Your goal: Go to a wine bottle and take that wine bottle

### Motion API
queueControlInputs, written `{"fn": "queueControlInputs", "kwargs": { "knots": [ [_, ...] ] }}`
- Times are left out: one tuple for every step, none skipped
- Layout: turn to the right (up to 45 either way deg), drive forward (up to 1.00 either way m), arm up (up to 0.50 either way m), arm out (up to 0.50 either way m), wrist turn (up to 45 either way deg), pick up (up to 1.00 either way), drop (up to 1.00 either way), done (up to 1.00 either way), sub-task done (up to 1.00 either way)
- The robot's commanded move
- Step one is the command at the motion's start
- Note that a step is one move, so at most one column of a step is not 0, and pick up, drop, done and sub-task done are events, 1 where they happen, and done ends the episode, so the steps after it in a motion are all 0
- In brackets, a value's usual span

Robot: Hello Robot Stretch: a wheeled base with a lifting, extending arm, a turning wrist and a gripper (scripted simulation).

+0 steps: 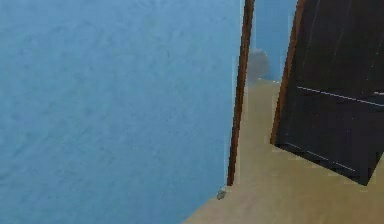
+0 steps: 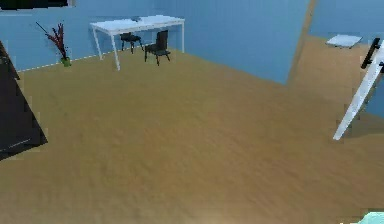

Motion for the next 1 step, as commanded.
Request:
{"fn": "queueControlInputs", "kwargs": {
  "knots": [
    [-45.0, 0.0, 0.0, 0.0, 0.0, 0.0, 0.0, 0.0, 0.0]
  ]
}}
